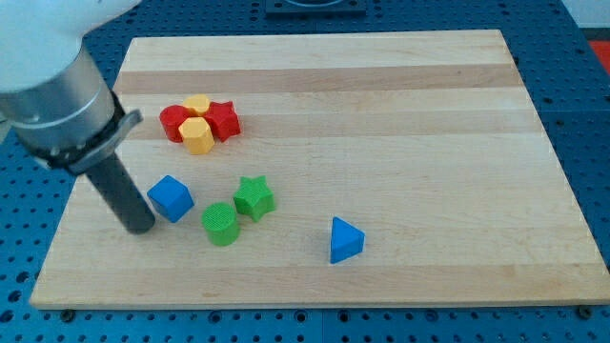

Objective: Move the blue cube closer to the green star

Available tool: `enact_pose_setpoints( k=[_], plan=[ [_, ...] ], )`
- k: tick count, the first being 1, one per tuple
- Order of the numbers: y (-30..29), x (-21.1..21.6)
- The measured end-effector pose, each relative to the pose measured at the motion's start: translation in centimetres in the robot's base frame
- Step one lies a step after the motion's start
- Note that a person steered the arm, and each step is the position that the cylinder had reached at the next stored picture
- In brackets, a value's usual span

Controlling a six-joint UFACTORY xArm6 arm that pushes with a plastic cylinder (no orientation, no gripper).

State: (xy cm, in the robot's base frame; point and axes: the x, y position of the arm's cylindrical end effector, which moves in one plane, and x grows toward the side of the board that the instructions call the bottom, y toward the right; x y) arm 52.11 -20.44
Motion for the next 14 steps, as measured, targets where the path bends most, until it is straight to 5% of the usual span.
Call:
enact_pose_setpoints(
  k=[2, 4, 5, 7, 9, 11, 13, 14],
  plan=[
    [2.1, -5.9],
    [-3.5, 0.0],
    [-0.8, -0.4],
    [8.3, -7.7],
    [9.1, -7.8],
    [18.7, -7.6],
    [22.9, -9.2],
    [23.9, -6.7]
  ],
)
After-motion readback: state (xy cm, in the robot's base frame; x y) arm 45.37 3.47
